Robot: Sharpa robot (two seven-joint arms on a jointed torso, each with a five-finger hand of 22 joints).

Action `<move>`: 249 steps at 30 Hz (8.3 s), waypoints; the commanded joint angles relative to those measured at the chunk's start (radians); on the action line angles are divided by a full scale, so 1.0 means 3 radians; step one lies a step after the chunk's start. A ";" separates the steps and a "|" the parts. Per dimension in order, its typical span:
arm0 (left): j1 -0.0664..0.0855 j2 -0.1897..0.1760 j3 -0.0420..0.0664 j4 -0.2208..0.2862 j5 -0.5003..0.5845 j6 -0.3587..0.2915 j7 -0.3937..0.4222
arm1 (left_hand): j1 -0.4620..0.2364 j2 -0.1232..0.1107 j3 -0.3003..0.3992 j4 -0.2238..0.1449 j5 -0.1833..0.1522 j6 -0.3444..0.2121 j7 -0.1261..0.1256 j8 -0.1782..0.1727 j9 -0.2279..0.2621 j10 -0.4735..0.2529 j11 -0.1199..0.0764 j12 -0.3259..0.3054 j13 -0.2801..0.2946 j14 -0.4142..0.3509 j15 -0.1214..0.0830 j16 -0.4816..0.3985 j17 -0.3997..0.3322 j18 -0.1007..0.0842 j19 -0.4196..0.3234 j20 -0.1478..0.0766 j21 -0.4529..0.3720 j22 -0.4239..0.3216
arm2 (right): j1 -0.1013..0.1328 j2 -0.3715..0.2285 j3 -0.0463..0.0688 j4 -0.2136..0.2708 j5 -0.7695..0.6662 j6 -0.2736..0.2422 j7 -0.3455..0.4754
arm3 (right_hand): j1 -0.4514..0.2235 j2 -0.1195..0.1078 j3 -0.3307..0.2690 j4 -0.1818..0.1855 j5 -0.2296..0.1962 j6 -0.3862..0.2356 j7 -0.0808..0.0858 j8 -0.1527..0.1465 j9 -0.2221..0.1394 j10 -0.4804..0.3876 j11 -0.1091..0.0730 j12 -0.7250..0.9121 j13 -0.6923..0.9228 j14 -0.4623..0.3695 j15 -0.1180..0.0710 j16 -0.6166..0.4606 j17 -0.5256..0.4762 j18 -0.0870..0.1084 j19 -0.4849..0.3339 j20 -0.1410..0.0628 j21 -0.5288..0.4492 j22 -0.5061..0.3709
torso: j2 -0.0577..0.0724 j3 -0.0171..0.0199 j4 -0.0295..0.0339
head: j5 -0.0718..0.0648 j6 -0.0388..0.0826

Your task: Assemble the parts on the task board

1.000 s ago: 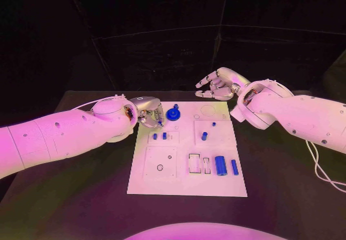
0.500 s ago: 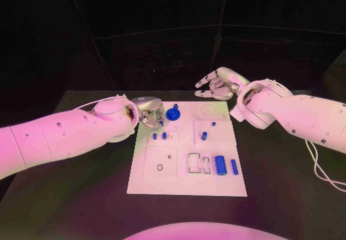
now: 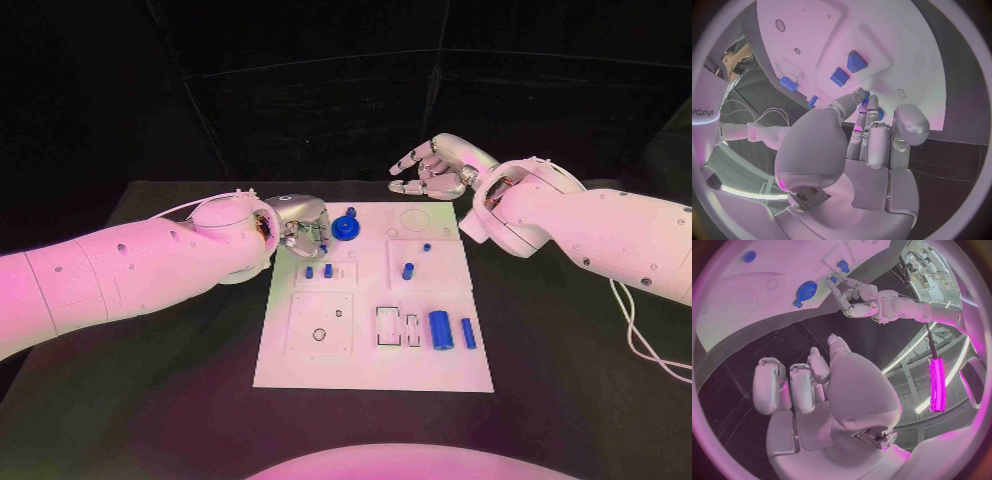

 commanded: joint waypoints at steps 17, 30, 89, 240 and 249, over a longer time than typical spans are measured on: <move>-0.0001 0.0020 -0.0001 -0.0008 0.0013 0.0094 -0.0019 | -0.0068 -0.0054 -0.0055 0.0016 0.0021 -0.0149 0.0014 -0.0110 -0.0041 -0.0119 0.0039 -0.0111 -0.0026 0.0093 0.0015 -0.0027 -0.0031 -0.0062 -0.0004 0.0007 0.0001 0.0000 | 0.0007 0.0002 0.0002 0.0005 0.0004 0.0010 0.0028 | 0.0015 0.0007 -0.0019 -0.0004 0.0018 0.0003 0.0002 0.0019 -0.0002 -0.0002 -0.0009 -0.0008 0.0004 0.0203 -0.0017 -0.0019 0.0183 0.0007 -0.0008 -0.0014 -0.0019 0.0003 | 0.0001 0.0000 0.0002 | -0.0002 -0.0004; -0.0002 0.0019 -0.0001 -0.0009 0.0013 0.0109 -0.0035 | -0.0117 -0.0109 -0.0097 0.0038 0.0021 -0.0250 0.0022 -0.0137 -0.0075 -0.0233 0.0072 -0.0189 -0.0047 0.0082 0.0041 -0.0043 -0.0067 -0.0061 -0.0015 0.0028 -0.0021 -0.0010 | 0.0007 0.0003 0.0002 0.0003 0.0004 0.0009 0.0028 | 0.0015 0.0007 -0.0019 -0.0004 0.0018 0.0003 0.0002 0.0019 -0.0002 -0.0002 -0.0009 -0.0008 0.0004 0.0203 -0.0017 -0.0019 0.0183 0.0007 -0.0008 -0.0014 -0.0019 0.0003 | 0.0000 -0.0001 0.0004 | -0.0006 -0.0007; 0.0007 -0.0681 0.0001 0.0462 0.4173 -0.0987 0.1358 | -0.0023 0.0008 -0.0154 0.0078 0.0022 -0.0232 0.0098 0.0032 -0.0165 -0.0138 0.0080 0.0146 0.0078 -0.0396 0.0064 -0.0752 -0.1135 0.0188 -0.0572 0.0068 -0.1517 -0.1174 | -0.0143 -0.0502 -0.0011 0.0404 -0.1918 0.0488 -0.0557 | 0.0542 -0.0292 0.0554 -0.0007 -0.0288 0.0454 -0.0032 0.0023 -0.0014 -0.1003 0.0034 -0.3111 -0.2919 0.0046 -0.0002 -0.0815 -0.0669 0.0149 -0.0338 -0.0010 -0.0548 -0.0820 | -0.0011 -0.0015 -0.0007 | -0.0293 0.0222; 0.0012 -0.0417 0.0002 0.0360 0.4607 -0.0668 0.1749 | 0.0009 0.0047 -0.0287 0.0073 0.0023 -0.0252 0.0104 0.0036 -0.0182 -0.0190 0.0084 0.0255 0.0132 -0.0548 0.0072 -0.0868 -0.1331 0.0188 -0.0651 0.0078 -0.1599 -0.1213 | -0.0880 0.0239 -0.0083 0.0918 -0.2242 0.0205 -0.0557 | 0.0302 -0.0418 0.1879 -0.0581 -0.0674 0.0918 -0.0079 -0.0038 0.0043 -0.0370 -0.0032 -0.3394 -0.3739 0.0105 -0.0067 -0.0786 -0.0814 0.0046 -0.0024 -0.0079 -0.0181 -0.0230 | -0.0007 -0.0017 -0.0005 | 0.0200 -0.0036; 0.0012 -0.0416 0.0002 0.0355 0.4607 -0.0662 0.1748 | 0.0009 0.0047 -0.0287 0.0073 0.0023 -0.0252 0.0104 0.0036 -0.0182 -0.0190 0.0084 0.0255 0.0132 -0.0548 0.0072 -0.0868 -0.1331 0.0188 -0.0651 0.0078 -0.1599 -0.1213 | -0.0882 0.0252 -0.0085 0.0911 -0.2254 0.0207 -0.0558 | 0.0300 -0.0416 0.1882 -0.0584 -0.0673 0.0917 -0.0079 -0.0040 0.0043 -0.0371 -0.0032 -0.3396 -0.3739 0.0105 -0.0066 -0.0784 -0.0813 0.0046 -0.0024 -0.0078 -0.0181 -0.0230 | -0.0007 -0.0015 -0.0005 | 0.0209 -0.0045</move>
